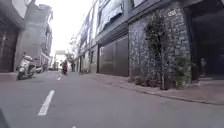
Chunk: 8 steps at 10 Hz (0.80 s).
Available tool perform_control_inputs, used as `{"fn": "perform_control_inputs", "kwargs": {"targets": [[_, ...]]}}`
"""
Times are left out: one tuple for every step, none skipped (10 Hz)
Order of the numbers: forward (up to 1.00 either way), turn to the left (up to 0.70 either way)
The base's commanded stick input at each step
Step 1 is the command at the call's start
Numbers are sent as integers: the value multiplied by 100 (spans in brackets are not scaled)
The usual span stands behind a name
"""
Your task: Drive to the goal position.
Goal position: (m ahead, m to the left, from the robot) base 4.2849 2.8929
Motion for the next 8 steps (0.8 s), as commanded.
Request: {"fn": "perform_control_inputs", "kwargs": {"targets": [[100, 40], [100, 40], [100, 40], [100, 40], [100, 40], [100, 40], [100, 40], [100, 40]]}}
